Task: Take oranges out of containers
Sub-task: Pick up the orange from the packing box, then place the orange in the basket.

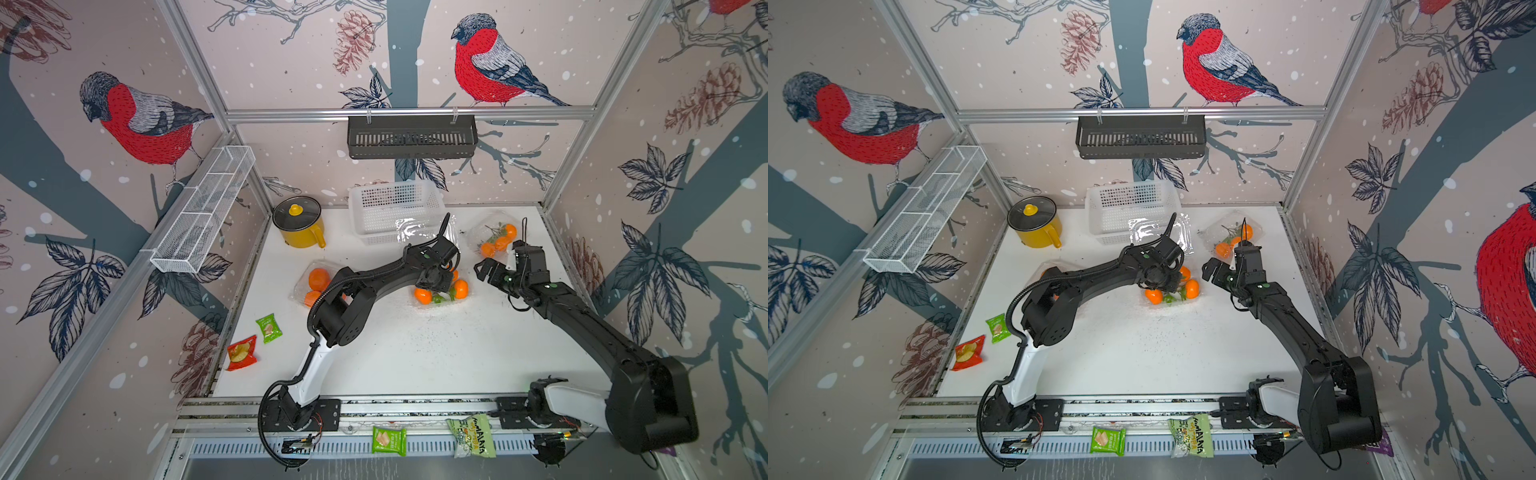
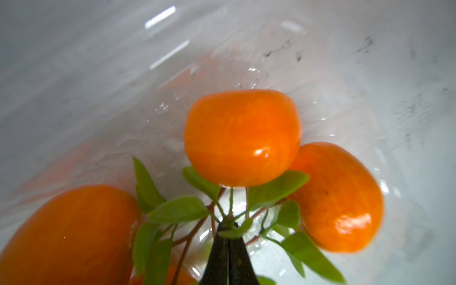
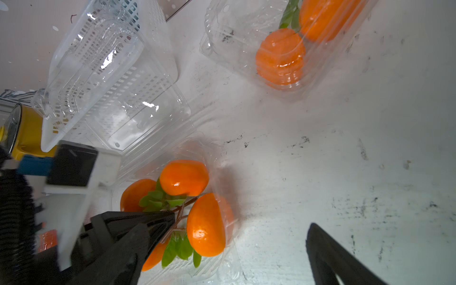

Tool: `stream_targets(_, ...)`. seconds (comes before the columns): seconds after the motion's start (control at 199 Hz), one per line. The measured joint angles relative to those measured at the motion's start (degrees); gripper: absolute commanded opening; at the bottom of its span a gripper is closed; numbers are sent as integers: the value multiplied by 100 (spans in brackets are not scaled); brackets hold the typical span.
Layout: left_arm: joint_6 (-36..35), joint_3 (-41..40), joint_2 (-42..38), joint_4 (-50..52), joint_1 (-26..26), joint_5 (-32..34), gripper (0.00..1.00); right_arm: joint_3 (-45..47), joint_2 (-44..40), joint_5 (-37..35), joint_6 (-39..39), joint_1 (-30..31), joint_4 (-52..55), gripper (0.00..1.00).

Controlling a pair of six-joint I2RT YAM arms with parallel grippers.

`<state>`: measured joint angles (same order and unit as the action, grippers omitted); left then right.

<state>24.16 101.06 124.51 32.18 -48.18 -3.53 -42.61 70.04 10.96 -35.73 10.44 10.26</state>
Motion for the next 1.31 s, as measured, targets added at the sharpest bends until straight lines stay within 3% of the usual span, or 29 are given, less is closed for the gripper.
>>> stream_targets(0.347,9,789,-535,245,197,-315,0,-122,-37,203,24,-63,15,100)
stream_targets(0.498,7,1010,-767,505,431,-468,0,-402,-42,358,151,188,4,100)
stream_targets(0.704,-13,1207,-1228,557,1272,-664,0,-1040,157,372,328,955,-101,100)
stream_targets(0.885,122,977,-1377,42,2437,-745,0,-1661,706,240,444,1508,-243,100)
stream_targets(1.031,411,1021,-984,-455,3189,-977,0,-2000,977,208,444,1792,-319,100)
stream_targets(1.307,595,2343,623,-706,3530,-1215,0,-1849,1034,74,417,1989,-426,100)
